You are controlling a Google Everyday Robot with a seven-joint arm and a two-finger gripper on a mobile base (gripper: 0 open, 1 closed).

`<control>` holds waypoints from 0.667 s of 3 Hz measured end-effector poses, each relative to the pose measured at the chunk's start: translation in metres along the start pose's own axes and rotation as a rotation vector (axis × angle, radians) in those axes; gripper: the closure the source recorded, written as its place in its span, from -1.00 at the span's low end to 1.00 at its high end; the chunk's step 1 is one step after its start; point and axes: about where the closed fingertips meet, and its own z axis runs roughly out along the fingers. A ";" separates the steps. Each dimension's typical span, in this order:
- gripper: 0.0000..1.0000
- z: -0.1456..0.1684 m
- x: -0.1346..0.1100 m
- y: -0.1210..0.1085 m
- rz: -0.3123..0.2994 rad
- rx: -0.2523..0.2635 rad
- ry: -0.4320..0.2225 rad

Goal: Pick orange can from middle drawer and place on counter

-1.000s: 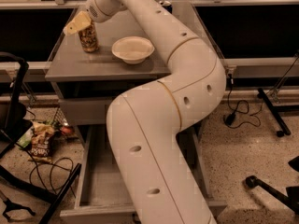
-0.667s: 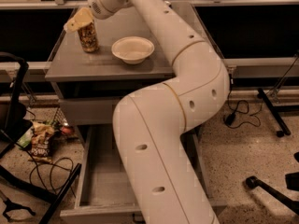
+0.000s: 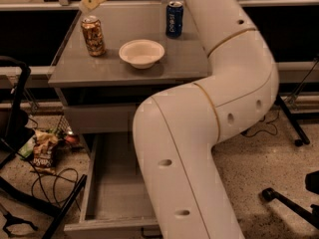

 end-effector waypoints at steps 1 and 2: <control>-1.00 -0.063 -0.007 0.005 -0.022 0.056 0.088; -1.00 -0.124 0.011 -0.004 0.059 0.176 0.228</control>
Offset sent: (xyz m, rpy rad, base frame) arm -0.0610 -0.1954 0.1210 -0.3098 0.1432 -0.5904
